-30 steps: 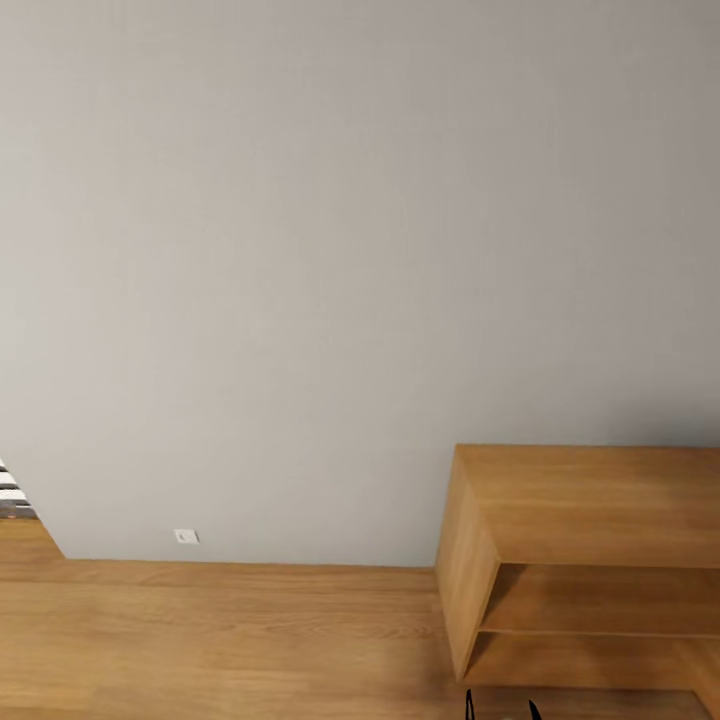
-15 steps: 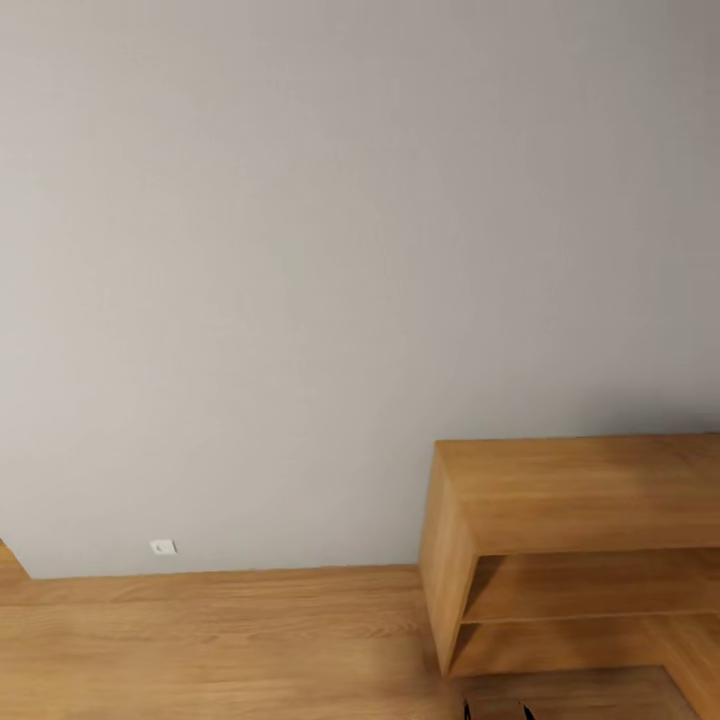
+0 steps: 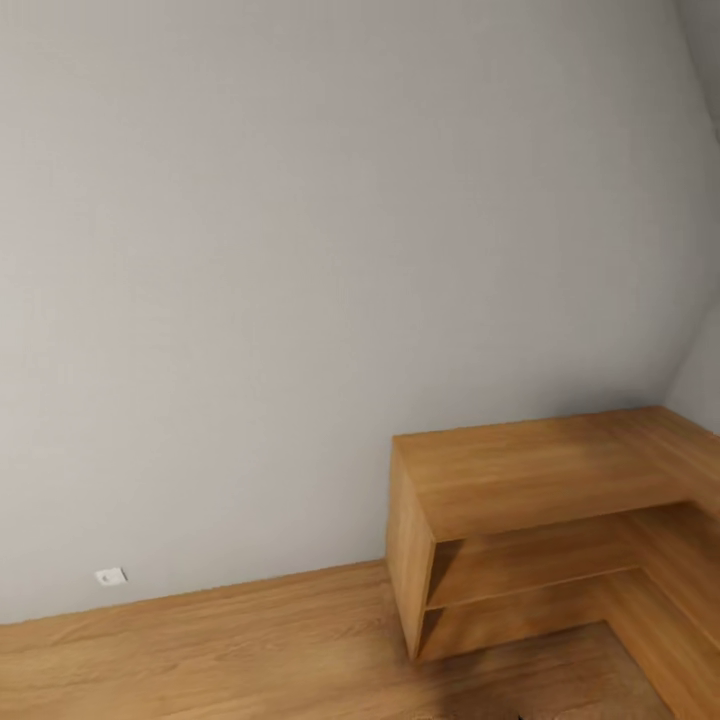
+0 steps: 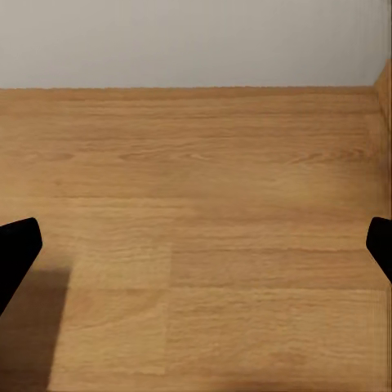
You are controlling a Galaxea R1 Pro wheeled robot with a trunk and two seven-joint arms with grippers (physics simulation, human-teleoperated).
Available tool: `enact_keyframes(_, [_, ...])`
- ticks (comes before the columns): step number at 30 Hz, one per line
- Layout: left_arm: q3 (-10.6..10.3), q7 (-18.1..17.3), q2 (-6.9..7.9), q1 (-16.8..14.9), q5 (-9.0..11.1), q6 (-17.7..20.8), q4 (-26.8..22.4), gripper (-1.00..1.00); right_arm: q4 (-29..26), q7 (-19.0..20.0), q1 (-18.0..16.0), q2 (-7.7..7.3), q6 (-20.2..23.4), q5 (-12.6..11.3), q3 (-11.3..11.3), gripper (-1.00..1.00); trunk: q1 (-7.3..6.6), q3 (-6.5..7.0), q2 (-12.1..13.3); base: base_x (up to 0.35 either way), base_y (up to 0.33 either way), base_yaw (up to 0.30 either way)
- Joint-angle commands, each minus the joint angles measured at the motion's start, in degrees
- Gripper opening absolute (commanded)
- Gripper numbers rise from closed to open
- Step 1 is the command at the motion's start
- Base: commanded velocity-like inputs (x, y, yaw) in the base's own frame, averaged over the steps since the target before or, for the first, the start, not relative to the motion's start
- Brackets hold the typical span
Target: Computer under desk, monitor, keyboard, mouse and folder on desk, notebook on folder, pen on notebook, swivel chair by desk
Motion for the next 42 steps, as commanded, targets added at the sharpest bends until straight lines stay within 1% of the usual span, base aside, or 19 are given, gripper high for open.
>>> enact_keyframes(1, [-0.51, 0.56, -0.01, -0.02, 0.02, -0.09, -0.02, 1.00, 0.04, -0.35, -0.05, 0.03, -0.01, -0.20, 0.51, 1.00, 0.00, -0.06, -0.04, 0.000, 0.000, -0.300])
enact_keyframes(7, [-0.75, 0.38, 0.00, -0.03, -0.18, -0.07, -0.02, 1.00, 0.03, -0.34, -0.05, 0.08, 0.26, -0.19, 0.53, 1.00, 0.00, -0.06, -0.04, 0.000, 0.000, -0.300])
enact_keyframes(13, [-0.56, 0.55, 0.73, -0.01, -0.01, -0.08, 0.17, 1.00, 0.03, -0.34, -0.05, 0.11, 0.20, -0.30, 0.51, 1.00, 0.00, -0.06, -0.04, 0.000, 0.000, -0.292])
enact_keyframes(19, [-0.61, 0.53, 0.85, -0.01, 0.10, 0.52, 1.55, 1.00, 0.03, -0.34, -0.05, 0.08, 0.19, -0.38, 0.54, 1.00, 0.00, -0.06, -0.04, 0.000, 0.000, -0.280])
enact_keyframes(20, [-0.61, 0.51, 0.84, 0.00, 0.10, 1.46, 1.99, 1.00, 0.06, -0.34, -0.05, 0.06, 0.17, -0.34, 0.58, 1.00, 0.00, -0.06, -0.04, 0.000, 0.000, -0.275])
enact_keyframes(23, [-0.60, 0.50, 0.84, -0.02, 0.11, 8.22, 2.59, 1.00, 0.17, -0.34, -0.05, 0.03, 0.09, -0.42, 0.64, 1.00, 0.00, -0.03, -0.04, 0.000, 0.000, -0.273])
enact_keyframes(24, [-0.63, 0.53, 0.79, -0.01, 0.11, 11.95, 2.66, 1.00, 0.19, -0.34, -0.05, 0.02, -0.05, -0.48, 0.65, 1.00, 0.00, 0.00, -0.04, 0.000, 0.000, -0.273])
enact_keyframes(26, [-0.64, 0.55, 0.76, -0.03, 0.12, 17.06, 2.72, 1.00, 0.22, -0.34, -0.05, 0.00, -0.14, -0.51, 0.66, 1.00, 0.00, 0.06, -0.04, 0.000, 0.000, -0.273])
enact_keyframes(27, [-0.64, 0.55, 0.76, -0.03, 0.12, 18.29, 2.74, 1.00, 0.23, -0.34, -0.05, 0.00, -0.14, -0.52, 0.66, 1.00, 0.00, 0.09, -0.04, 0.000, 0.000, -0.273])
enact_keyframes(29, [-0.60, 0.53, 0.79, -0.02, 0.12, 22.66, 2.75, 1.00, 0.27, -0.34, -0.05, 0.02, -0.16, -0.53, 0.66, 1.00, 0.00, 0.16, -0.04, 0.000, 0.000, -0.273])
enact_keyframes(31, [-0.58, 0.50, 0.81, -0.03, 0.12, 25.10, 2.75, 1.00, 0.28, -0.34, -0.05, 0.02, -0.16, -0.55, 0.66, 1.00, 0.00, 0.22, -0.04, 0.000, 0.000, -0.271])
enact_keyframes(33, [-0.61, 0.48, 0.83, -0.01, 0.12, 27.41, 2.75, 1.00, 0.31, -0.34, -0.05, 0.03, -0.17, -0.54, 0.66, 1.00, 0.00, 0.29, -0.04, 0.000, 0.000, -0.263])
enact_keyframes(36, [-0.60, 0.47, 0.82, 0.01, 0.12, 27.89, 2.72, 1.00, 0.35, -0.34, -0.05, -0.04, -0.13, -0.49, 0.64, 1.00, 0.00, 0.39, -0.04, 0.000, 0.000, -0.259])
enact_keyframes(38, [-0.57, 0.47, 0.82, 0.01, 0.12, 28.14, 2.74, 1.00, 0.37, -0.34, -0.05, -0.95, -0.03, -0.41, 0.66, 1.00, 0.00, 0.47, -0.04, 0.000, 0.000, -0.256])
enact_keyframes(40, [-0.60, 0.47, 0.83, -0.01, 0.12, 28.19, 2.72, 1.00, 0.38, -0.34, -0.05, -2.23, -0.01, -0.43, 0.66, 1.00, 0.00, 0.55, -0.04, 0.000, 0.000, -0.253])
enact_keyframes(42, [-0.59, 0.47, 0.81, -0.02, 0.12, 28.21, 2.72, 1.00, 0.38, -0.34, -0.05, -2.90, 0.00, -0.49, 0.66, 1.00, 0.00, 0.64, -0.04, 0.000, 0.000, -0.252])
